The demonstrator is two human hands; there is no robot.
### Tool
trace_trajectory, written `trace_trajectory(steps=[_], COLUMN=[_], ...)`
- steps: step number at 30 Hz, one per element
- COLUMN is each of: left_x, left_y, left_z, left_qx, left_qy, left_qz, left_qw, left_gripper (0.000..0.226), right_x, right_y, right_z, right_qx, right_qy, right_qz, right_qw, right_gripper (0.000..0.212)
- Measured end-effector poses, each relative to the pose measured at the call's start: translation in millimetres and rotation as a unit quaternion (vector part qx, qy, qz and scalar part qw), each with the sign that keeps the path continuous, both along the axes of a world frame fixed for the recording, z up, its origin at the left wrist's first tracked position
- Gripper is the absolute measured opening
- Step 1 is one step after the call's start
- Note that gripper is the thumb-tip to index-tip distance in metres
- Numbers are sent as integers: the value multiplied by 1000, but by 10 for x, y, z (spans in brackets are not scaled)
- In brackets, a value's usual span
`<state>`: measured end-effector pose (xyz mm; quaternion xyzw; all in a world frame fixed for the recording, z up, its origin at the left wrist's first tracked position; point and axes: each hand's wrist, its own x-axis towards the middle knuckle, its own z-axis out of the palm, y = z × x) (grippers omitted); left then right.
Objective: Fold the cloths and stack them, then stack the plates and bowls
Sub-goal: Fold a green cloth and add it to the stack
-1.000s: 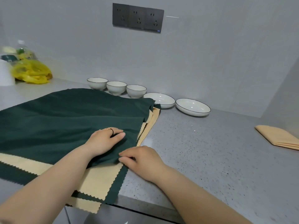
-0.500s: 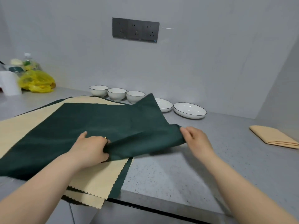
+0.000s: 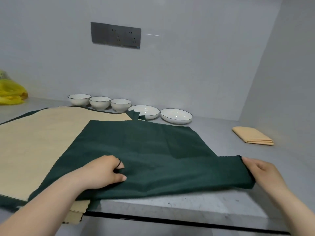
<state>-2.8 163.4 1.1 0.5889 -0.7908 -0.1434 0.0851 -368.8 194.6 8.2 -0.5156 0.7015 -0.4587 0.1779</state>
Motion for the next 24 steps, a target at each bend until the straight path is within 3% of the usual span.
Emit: trace_trajectory(steps=[7,12,18,24], left_x=[-402,-405,-110,29], left_y=[-2,-174,-402,-776], left_z=[85,180,247,288], left_qx=[99,146,235,143], left_qy=[35,3,3,-8], left_qz=[-135,-159,-112,-33], left_qw=[985,976,965,989], left_gripper=[40,40,34,24], right_x=[-422,-447,-480,-441], right_y=[263,199,-40,-381], right_z=[-111,-86,-122,-83], right_qx=[28,37,50,57], right_qy=[9,61,3,-53], right_qz=[-81,-85,-68,-28], right_qw=[996,994,996,997], right_gripper=[45,40,35,30])
